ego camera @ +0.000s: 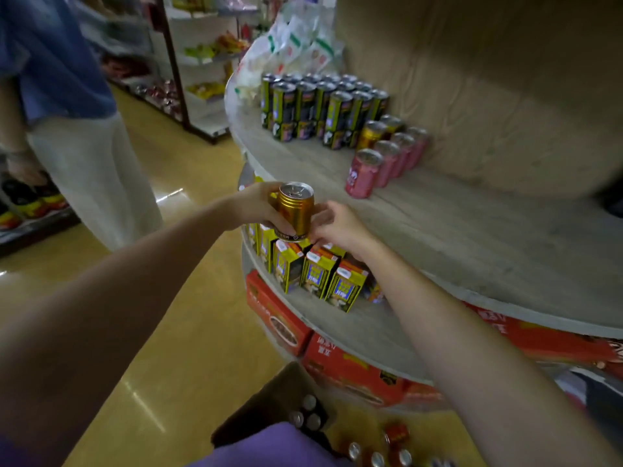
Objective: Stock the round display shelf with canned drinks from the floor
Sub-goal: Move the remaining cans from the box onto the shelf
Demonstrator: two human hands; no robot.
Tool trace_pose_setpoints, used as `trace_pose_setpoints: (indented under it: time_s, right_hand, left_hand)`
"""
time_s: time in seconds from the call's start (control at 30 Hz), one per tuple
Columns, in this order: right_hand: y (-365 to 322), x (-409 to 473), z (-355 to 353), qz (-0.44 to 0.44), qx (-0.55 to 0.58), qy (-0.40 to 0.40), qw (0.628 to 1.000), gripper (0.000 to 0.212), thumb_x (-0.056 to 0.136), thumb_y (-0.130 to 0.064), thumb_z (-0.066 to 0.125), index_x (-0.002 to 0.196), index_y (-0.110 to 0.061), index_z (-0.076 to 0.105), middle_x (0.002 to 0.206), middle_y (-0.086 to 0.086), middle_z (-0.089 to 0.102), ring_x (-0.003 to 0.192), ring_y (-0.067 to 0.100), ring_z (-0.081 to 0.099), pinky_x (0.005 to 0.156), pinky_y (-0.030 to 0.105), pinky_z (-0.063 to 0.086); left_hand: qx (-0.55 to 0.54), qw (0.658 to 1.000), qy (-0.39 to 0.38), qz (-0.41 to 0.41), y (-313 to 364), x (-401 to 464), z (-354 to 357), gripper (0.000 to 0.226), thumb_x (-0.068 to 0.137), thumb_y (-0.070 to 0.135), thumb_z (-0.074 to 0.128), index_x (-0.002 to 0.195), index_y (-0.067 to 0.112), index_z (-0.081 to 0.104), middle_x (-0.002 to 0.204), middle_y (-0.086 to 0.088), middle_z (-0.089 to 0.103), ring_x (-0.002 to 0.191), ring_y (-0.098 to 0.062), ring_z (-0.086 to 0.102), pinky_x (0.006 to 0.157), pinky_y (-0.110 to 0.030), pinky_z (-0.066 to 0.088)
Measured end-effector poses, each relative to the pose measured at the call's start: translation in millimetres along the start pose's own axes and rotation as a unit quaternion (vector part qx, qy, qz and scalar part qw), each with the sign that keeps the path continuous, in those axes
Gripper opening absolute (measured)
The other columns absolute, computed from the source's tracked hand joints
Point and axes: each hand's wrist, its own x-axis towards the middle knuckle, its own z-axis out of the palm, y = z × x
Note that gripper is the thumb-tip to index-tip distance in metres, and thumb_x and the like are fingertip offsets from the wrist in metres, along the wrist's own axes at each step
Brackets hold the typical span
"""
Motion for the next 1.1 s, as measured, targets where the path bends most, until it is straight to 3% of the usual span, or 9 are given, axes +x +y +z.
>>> trace_pose_setpoints:
  time_s: [0.07, 0.17, 0.27, 0.37, 0.47, 0.57, 0.77, 0.83, 1.1]
  right_hand:
    - [-2.7, -4.8, -18.4, -0.001, 0.012, 0.009, 1.000, 0.048, 0.071, 0.009, 0.076, 0.112, -0.006, 0.055, 0.086, 0.004, 0.059, 0.063, 0.023, 0.061, 0.061, 0.038, 0.053]
    - [-4.0, -4.5, -40.1, -0.034, 0.005, 0.034, 0.999, 0.061, 0.064, -0.014, 0.090, 0.115, -0.009, 0.058, 0.104, 0.002, 0.062, 0.082, 0.021, 0.064, 0.066, 0.037, 0.054]
    - [-5.2, -3.7, -51.6, -0.083, -0.030, 0.078, 0.993, 0.063, 0.061, -0.023, 0.092, 0.115, -0.011, 0.064, 0.113, -0.003, 0.066, 0.100, 0.012, 0.062, 0.078, 0.026, 0.050]
    - [-8.5, -3.5, -52.5, -0.093, -0.027, 0.100, 0.990, 0.053, 0.062, -0.026, 0.091, 0.107, -0.012, 0.068, 0.097, -0.007, 0.068, 0.089, 0.007, 0.061, 0.074, 0.025, 0.045]
    - [-12.8, 4.9, -46.4, -0.083, -0.027, 0.130, 0.988, 0.048, 0.064, -0.028, 0.090, 0.104, -0.012, 0.068, 0.083, -0.014, 0.062, 0.076, 0.000, 0.057, 0.066, 0.023, 0.044]
    - [-17.8, 19.7, -36.5, -0.072, -0.035, 0.164, 0.983, 0.045, 0.065, -0.029, 0.090, 0.102, -0.014, 0.069, 0.084, -0.012, 0.064, 0.075, 0.004, 0.059, 0.064, 0.023, 0.044]
    - [-28.2, 60.6, -6.0, -0.044, -0.042, 0.241, 0.969, 0.034, 0.077, -0.027, 0.081, 0.107, -0.014, 0.070, 0.102, -0.001, 0.071, 0.087, 0.013, 0.064, 0.061, 0.022, 0.039]
    - [-30.8, 74.7, 4.9, -0.017, -0.037, 0.262, 0.964, 0.034, 0.081, -0.026, 0.077, 0.111, -0.013, 0.069, 0.107, 0.000, 0.072, 0.094, 0.017, 0.066, 0.068, 0.024, 0.042]
    - [-37.2, 114.7, 22.0, 0.072, -0.075, 0.322, 0.941, 0.038, 0.081, -0.026, 0.078, 0.113, -0.012, 0.063, 0.102, 0.001, 0.068, 0.087, 0.014, 0.059, 0.065, 0.021, 0.039]
  left_hand:
    - [-0.023, 0.999, -0.012, 0.032, 30.5, -1.4, 6.9, 0.081, 0.050, 0.000, 0.091, 0.124, 0.018, 0.062, 0.111, -0.011, 0.072, 0.101, -0.023, 0.070, 0.083, -0.037, 0.058]
    - [-0.040, 0.998, -0.009, 0.055, 57.1, 5.4, 15.2, 0.076, 0.059, -0.011, 0.084, 0.126, 0.015, 0.059, 0.113, -0.005, 0.070, 0.092, -0.012, 0.071, 0.067, -0.024, 0.057]
    - [-0.045, 0.997, -0.035, 0.051, 73.5, 12.3, 21.9, 0.075, 0.061, -0.011, 0.083, 0.127, 0.014, 0.058, 0.114, -0.006, 0.071, 0.095, -0.018, 0.071, 0.071, -0.028, 0.057]
    - [-0.047, 0.996, -0.059, 0.041, 74.9, 28.0, 14.4, 0.078, 0.059, -0.005, 0.086, 0.129, 0.012, 0.056, 0.119, -0.006, 0.069, 0.106, -0.022, 0.068, 0.090, -0.035, 0.055]
    - [-0.091, 0.995, -0.040, 0.019, 77.0, 42.3, 3.3, 0.082, 0.059, 0.008, 0.090, 0.131, 0.014, 0.051, 0.125, -0.007, 0.066, 0.114, -0.024, 0.064, 0.100, -0.039, 0.051]
    - [-0.090, 0.995, -0.046, 0.024, 80.9, 54.2, -10.2, 0.068, 0.068, 0.005, 0.085, 0.128, 0.013, 0.055, 0.121, -0.005, 0.068, 0.113, -0.021, 0.065, 0.099, -0.036, 0.051]
    - [-0.022, 0.996, -0.054, 0.063, 72.4, 92.6, -47.6, 0.052, 0.063, 0.003, 0.087, 0.112, 0.013, 0.070, 0.111, -0.002, 0.072, 0.104, -0.016, 0.068, 0.087, -0.030, 0.056]
    - [-0.024, 0.995, -0.067, 0.063, 67.1, 108.6, -56.9, 0.053, 0.063, -0.001, 0.086, 0.111, 0.015, 0.070, 0.110, -0.002, 0.072, 0.105, -0.015, 0.066, 0.085, -0.027, 0.056]
    - [-0.039, 0.980, -0.177, 0.085, 42.2, 176.2, -85.6, 0.062, 0.063, -0.001, 0.086, 0.118, 0.020, 0.067, 0.119, -0.002, 0.068, 0.113, -0.021, 0.062, 0.095, -0.043, 0.054]
